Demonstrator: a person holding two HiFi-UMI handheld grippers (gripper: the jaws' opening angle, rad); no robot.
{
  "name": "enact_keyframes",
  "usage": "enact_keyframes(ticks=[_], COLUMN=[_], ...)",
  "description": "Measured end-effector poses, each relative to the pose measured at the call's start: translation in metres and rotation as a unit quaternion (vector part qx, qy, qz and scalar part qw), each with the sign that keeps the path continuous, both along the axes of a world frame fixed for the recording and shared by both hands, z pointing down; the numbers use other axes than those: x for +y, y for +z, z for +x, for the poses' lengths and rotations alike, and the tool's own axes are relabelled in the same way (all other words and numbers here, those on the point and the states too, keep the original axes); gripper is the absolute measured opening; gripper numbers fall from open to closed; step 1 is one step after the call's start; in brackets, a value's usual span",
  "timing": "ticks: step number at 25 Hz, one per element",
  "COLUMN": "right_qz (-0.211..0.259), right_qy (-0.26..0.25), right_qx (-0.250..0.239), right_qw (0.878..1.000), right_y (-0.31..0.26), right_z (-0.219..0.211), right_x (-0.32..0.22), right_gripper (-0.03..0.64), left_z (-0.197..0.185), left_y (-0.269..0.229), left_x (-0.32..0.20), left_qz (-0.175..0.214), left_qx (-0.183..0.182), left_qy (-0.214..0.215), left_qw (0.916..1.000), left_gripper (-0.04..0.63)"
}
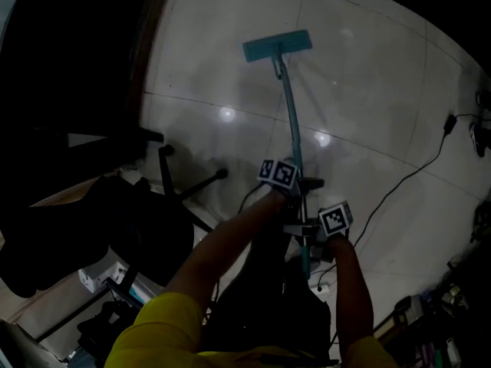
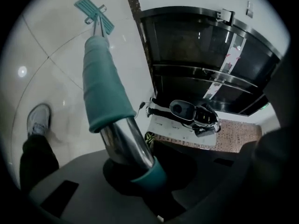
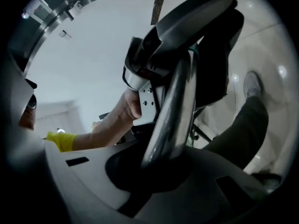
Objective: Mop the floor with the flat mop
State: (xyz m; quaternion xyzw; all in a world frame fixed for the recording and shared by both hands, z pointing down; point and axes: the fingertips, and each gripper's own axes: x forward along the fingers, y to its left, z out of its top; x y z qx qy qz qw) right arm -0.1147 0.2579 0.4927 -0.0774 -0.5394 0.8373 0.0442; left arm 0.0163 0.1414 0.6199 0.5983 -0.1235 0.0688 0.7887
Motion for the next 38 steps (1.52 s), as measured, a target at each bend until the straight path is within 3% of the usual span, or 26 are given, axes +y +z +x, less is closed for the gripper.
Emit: enact_keyframes(ticks=[4, 7, 10, 14, 15, 18, 21, 24, 28, 31, 34, 38], right_qz=[-0.007, 0.021, 0.066, 0.124, 0.118, 0.029, 0.047, 0.038, -0.024, -0.043, -0.006, 0.046], right_qy=[-0.035, -0.042, -0.029, 0.000, 0.007, 0.042, 0.085, 0.075, 0.079, 0.059, 0.053, 0.080], right_qx=[0.049, 0.070, 0.059, 0.057, 0.065, 0.089, 0.038, 0.020, 0.041, 0.066, 0.070, 0.052], right_qw=[0.998, 0.996, 0.996, 0.991, 0.991, 0.995, 0.995, 0.996, 0.996, 0.995, 0.996, 0.994], right_y=[-0.051, -0.054, -0.017, 0.044, 0.058, 0.082, 0.069, 0.025, -0.030, -0.061, -0.044, 0.020], right_z=[0.049, 0.057, 0.037, 0.014, 0.010, -0.009, -0.019, -0.021, 0.021, 0.050, 0.061, 0.060], right_x=[0.116, 0.139, 0.091, -0.028, -0.056, -0.114, -0.133, -0.076, 0.068, 0.135, 0.108, -0.008], right_gripper=[0.016, 0.017, 0.016, 0.015, 0.011, 0.000, 0.000, 0.002, 0.002, 0.003, 0.005, 0.002], left_z=[0.045, 0.052, 0.037, 0.014, 0.010, -0.001, -0.004, 0.004, 0.038, 0.061, 0.067, 0.065], left_y=[-0.059, -0.067, -0.031, 0.014, 0.025, 0.051, 0.045, 0.014, -0.045, -0.083, -0.071, -0.017], left_x=[0.124, 0.154, 0.106, -0.016, -0.046, -0.105, -0.115, -0.057, 0.096, 0.164, 0.136, 0.015], left_qz=[-0.043, -0.053, -0.028, -0.002, -0.003, -0.021, -0.008, -0.001, -0.051, -0.084, -0.079, -0.034], left_qx=[0.013, 0.020, 0.016, 0.017, 0.007, -0.020, -0.007, 0.018, 0.033, 0.054, 0.064, 0.056], left_qy=[-0.010, -0.027, -0.019, 0.008, 0.023, 0.063, 0.059, 0.051, 0.065, 0.032, 0.004, 0.023], left_qw=[0.9990, 0.9980, 0.9993, 0.9998, 0.9997, 0.9976, 0.9982, 0.9985, 0.9960, 0.9945, 0.9948, 0.9976], left_gripper=[0.075, 0.071, 0.071, 0.067, 0.066, 0.041, 0.027, 0.038, 0.048, 0.048, 0.049, 0.049])
